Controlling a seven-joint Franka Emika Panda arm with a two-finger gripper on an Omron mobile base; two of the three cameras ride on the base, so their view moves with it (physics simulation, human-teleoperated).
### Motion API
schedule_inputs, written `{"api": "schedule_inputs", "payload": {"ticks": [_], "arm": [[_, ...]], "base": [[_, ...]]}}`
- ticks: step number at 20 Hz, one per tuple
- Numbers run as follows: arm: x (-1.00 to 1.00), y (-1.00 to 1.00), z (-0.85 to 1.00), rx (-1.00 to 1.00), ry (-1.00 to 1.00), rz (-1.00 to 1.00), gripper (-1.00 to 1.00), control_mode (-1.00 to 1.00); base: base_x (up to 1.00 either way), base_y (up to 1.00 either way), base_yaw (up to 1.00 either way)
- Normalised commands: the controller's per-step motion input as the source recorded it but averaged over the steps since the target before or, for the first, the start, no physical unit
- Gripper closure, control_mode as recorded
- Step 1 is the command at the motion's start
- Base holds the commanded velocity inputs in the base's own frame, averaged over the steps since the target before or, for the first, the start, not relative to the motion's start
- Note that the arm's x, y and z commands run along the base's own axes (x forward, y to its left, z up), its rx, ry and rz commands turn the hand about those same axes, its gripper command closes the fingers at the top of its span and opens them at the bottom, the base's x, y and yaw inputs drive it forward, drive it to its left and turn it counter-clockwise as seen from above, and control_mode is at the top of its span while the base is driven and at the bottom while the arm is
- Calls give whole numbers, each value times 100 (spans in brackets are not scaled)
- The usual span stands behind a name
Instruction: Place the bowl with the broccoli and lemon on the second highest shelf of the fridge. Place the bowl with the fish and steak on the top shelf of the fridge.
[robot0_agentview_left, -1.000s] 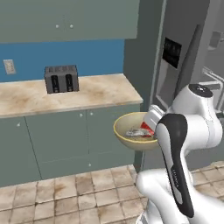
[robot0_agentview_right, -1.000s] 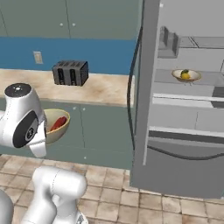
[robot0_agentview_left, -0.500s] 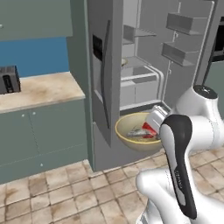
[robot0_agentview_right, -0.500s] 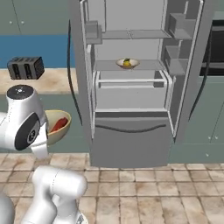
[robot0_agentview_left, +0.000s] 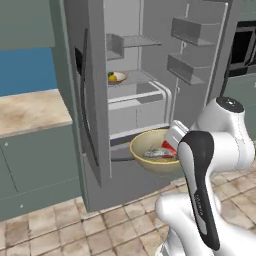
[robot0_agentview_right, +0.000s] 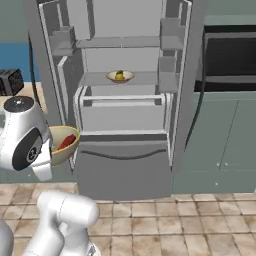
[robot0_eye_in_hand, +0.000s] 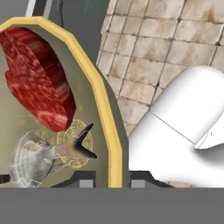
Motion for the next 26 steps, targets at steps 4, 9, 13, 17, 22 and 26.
{"api": "schedule_inputs", "payload": {"ticks": [4,9,13,17,22,26], "arm": [[0,0,0,0,0,0,100,100],[0,0,0,0,0,0,100,100],[0,0,0,0,0,0,100,100],[0,0,0,0,0,0,100,100],[0,0,0,0,0,0,100,100],[0,0,0,0,0,0,100,100]], "base": [[94,-93,0],[48,-45,44],[59,-14,34],[96,-1,11],[99,-4,1],[82,0,0]]}}
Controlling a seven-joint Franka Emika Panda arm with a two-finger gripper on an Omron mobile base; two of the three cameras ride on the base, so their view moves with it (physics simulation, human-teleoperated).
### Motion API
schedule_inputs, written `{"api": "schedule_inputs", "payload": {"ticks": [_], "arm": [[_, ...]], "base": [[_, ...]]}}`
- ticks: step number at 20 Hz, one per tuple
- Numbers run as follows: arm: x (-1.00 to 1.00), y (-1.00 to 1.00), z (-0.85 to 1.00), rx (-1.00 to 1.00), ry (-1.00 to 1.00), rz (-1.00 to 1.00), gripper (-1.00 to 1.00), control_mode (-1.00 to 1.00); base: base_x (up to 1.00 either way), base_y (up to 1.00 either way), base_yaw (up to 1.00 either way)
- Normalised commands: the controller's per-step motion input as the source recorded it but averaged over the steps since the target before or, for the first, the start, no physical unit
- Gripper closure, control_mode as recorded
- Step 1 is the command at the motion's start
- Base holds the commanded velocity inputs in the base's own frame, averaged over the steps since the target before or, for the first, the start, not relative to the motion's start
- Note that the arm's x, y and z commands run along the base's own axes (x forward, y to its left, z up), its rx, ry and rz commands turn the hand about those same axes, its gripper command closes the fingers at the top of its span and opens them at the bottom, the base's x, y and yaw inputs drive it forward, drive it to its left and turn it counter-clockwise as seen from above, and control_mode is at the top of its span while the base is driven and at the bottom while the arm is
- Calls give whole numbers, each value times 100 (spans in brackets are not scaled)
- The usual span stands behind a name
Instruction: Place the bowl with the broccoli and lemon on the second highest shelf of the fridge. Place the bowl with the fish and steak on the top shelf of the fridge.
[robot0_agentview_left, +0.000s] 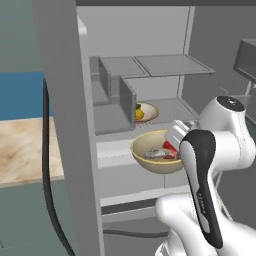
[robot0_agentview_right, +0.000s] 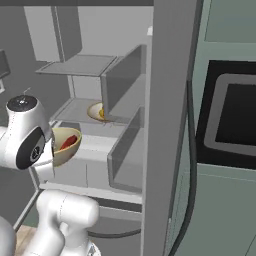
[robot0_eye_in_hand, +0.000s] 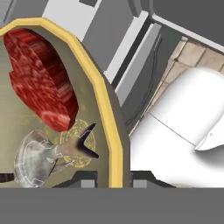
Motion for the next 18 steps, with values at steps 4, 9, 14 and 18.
{"api": "schedule_inputs", "payload": {"ticks": [4,9,14,18], "arm": [[0,0,0,0,0,0,100,100],[2,0,8,0,-5,0,100,-100],[-16,0,85,-5,-39,-1,100,-100],[-5,-7,100,-3,-37,-7,100,-100]], "base": [[81,0,0],[53,0,0],[0,0,0],[0,0,0]]}}
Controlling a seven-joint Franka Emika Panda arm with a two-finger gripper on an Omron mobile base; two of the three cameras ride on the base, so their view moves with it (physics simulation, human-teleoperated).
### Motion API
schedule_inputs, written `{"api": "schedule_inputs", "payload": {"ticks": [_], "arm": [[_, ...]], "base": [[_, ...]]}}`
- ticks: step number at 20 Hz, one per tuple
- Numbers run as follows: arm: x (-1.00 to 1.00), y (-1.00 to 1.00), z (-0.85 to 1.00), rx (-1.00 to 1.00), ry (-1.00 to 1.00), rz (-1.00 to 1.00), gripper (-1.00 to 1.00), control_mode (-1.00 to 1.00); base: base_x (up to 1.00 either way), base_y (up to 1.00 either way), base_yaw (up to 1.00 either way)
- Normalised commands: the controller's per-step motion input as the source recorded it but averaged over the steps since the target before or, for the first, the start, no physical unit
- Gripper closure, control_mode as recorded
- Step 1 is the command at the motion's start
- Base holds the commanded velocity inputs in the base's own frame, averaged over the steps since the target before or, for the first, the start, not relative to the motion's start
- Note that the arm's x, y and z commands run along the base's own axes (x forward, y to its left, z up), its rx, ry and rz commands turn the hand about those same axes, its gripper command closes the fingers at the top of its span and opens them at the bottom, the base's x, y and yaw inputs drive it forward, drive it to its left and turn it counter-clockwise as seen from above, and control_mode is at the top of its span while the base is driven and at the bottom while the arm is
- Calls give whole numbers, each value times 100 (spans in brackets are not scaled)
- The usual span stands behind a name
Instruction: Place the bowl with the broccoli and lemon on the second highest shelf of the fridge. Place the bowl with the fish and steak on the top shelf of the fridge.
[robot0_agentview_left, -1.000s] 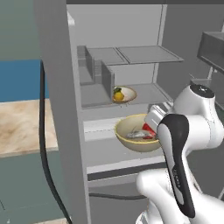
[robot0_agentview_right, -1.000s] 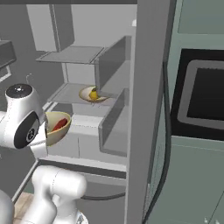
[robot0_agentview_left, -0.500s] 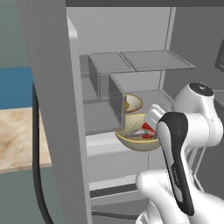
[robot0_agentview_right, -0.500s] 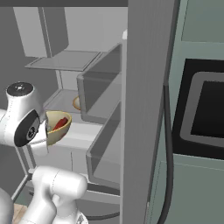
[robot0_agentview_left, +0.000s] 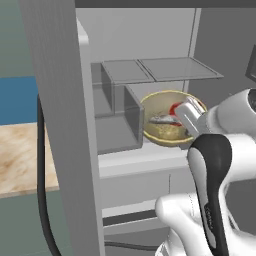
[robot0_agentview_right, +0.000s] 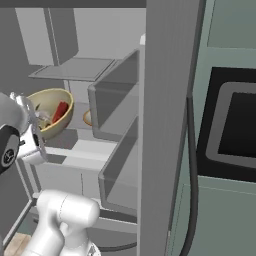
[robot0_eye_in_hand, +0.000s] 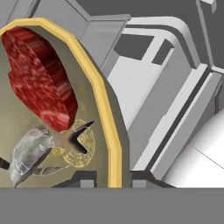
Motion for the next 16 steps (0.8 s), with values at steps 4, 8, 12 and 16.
{"api": "schedule_inputs", "payload": {"ticks": [4,8,12,16], "arm": [[-1,-12,100,0,-21,-3,100,-100],[51,-42,93,0,-3,0,100,-100],[100,-44,36,0,0,0,100,-100],[100,-6,-1,0,1,0,100,-100]], "base": [[0,0,0],[0,0,0],[0,0,0],[0,0,0]]}}
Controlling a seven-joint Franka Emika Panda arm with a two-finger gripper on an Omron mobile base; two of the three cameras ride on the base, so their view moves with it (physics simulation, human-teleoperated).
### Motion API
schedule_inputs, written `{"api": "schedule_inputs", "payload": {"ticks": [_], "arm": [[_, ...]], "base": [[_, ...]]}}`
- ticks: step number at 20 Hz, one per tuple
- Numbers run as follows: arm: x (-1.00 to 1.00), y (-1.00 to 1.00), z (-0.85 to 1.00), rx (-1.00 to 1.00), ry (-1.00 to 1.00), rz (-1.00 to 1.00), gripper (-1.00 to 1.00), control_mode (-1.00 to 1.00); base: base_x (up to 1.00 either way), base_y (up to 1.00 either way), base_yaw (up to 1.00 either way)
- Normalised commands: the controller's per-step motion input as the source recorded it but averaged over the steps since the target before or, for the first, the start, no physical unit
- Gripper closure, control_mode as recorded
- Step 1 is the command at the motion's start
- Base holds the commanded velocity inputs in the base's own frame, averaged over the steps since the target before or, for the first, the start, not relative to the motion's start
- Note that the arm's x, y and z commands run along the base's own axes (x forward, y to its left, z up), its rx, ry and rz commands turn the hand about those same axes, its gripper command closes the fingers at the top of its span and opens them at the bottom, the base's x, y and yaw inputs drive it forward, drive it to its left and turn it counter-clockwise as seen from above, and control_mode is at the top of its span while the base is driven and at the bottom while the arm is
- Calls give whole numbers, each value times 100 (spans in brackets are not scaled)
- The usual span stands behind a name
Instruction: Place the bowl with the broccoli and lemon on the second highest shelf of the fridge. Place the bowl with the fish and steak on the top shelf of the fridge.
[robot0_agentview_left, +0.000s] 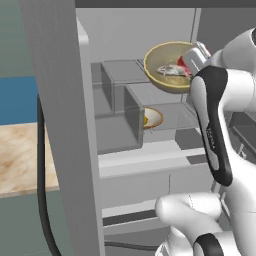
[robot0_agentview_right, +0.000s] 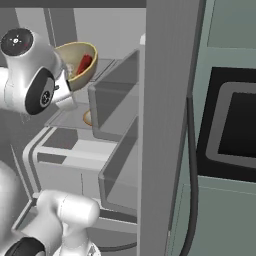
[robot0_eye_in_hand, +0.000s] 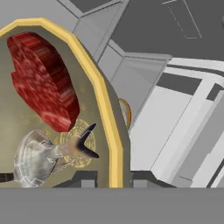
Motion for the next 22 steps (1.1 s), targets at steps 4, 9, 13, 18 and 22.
{"api": "schedule_inputs", "payload": {"ticks": [4,9,13,18,22], "arm": [[100,-1,-1,0,0,0,100,-100],[100,0,-1,0,0,-3,100,-100],[100,-1,-14,0,0,-6,100,-100],[95,-11,-39,0,0,-9,100,-100],[47,-5,-8,-1,0,-3,100,-100]], "base": [[0,0,0],[0,0,0],[0,0,0],[0,0,0],[0,0,0]]}}
